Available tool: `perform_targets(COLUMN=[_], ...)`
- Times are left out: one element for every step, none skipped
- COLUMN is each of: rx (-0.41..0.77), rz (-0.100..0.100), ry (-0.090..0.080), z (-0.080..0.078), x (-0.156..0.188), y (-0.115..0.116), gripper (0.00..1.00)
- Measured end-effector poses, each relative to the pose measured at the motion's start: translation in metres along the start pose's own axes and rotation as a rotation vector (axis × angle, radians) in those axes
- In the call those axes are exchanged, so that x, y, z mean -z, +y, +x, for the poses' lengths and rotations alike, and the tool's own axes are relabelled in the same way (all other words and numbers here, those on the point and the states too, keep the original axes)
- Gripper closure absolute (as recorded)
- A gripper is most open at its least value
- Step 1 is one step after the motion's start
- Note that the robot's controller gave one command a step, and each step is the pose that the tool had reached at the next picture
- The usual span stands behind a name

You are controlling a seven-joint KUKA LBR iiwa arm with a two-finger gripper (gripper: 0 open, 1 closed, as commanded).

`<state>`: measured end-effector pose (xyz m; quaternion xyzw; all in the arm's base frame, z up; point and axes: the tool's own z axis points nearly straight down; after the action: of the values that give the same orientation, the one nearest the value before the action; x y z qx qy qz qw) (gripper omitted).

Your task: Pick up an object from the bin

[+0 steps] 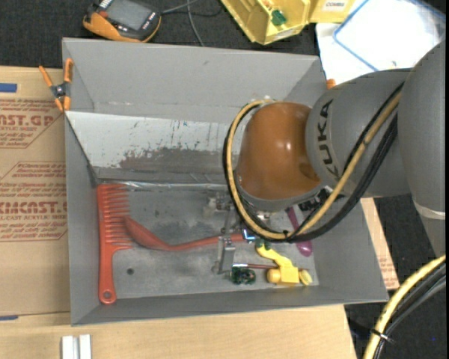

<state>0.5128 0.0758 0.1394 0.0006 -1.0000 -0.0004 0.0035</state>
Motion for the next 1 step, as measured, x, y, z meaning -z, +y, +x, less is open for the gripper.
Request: perform_targets(rx=[-0.001], rz=[-0.001], ry=[-0.007], z=[-0.0020], x=[0.0033], y=[-0.0004], gripper=[0.00])
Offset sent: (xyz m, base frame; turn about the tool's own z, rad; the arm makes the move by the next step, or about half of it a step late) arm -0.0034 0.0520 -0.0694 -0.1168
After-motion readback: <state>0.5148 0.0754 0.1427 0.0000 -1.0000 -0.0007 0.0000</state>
